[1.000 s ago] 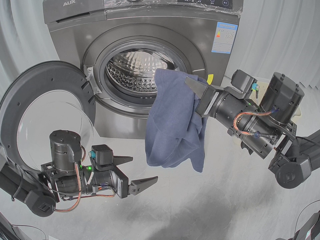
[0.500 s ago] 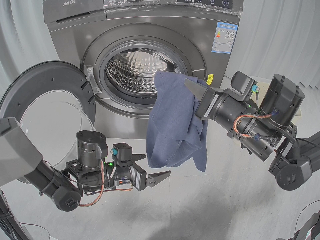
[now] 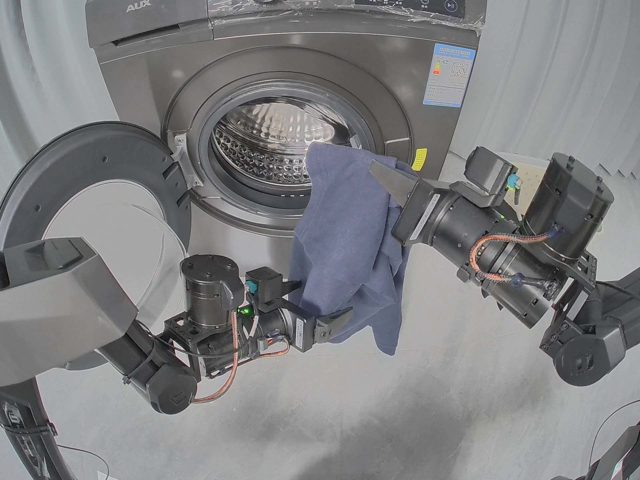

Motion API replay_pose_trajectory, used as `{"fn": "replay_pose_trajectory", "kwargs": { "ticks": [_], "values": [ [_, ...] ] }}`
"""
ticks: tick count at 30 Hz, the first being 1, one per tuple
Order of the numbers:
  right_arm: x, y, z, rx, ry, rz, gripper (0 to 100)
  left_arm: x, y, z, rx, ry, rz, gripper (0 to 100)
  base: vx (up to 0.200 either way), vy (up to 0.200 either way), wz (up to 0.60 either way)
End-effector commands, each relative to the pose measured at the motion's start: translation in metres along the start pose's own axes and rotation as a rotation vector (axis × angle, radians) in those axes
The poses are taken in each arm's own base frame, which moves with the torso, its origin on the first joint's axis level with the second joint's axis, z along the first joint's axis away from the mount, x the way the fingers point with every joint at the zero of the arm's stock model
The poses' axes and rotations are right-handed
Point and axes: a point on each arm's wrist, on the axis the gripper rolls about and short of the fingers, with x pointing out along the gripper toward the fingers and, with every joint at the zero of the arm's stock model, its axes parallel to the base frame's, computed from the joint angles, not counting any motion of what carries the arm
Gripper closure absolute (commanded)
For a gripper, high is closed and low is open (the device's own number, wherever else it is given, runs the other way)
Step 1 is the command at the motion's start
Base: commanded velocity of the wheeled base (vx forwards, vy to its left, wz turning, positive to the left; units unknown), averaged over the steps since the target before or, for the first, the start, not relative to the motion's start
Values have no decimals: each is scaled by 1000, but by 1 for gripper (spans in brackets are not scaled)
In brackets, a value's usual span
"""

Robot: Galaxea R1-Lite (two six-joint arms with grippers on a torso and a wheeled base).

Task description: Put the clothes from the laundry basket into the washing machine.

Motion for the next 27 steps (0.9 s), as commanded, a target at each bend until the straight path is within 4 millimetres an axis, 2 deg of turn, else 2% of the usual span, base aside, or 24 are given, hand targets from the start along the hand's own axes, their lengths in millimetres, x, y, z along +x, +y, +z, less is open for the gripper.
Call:
{"fn": "replay_pose_trajectory", "kwargs": {
  "ticks": [1,10,11,15,16,17,18,27],
  "values": [
    [-1,1,1,1,-3,3,100,1,0,0,1,-2,1,100,0,0,0],
    [-2,0,0,0,4,0,100,-4,-1,3,17,-38,24,100,0,0,0],
    [-2,-1,-1,-1,6,-3,100,-16,-8,8,25,-71,9,100,0,0,0],
    [-5,-3,-5,-7,26,-11,100,-34,-19,12,24,-91,-17,100,0,0,0],
    [-7,-4,-9,-8,39,-15,100,-47,-25,14,27,-110,-35,100,0,0,0],
    [-7,-4,-9,-8,41,-15,100,-48,-25,14,27,-110,-36,100,0,0,0],
    [-9,-5,-13,-13,57,-19,100,-62,-30,17,32,-127,-50,100,0,0,0],
    [-33,-8,-37,-27,179,-17,100,-124,-42,37,56,-252,-119,100,0,0,0]
  ]
}}
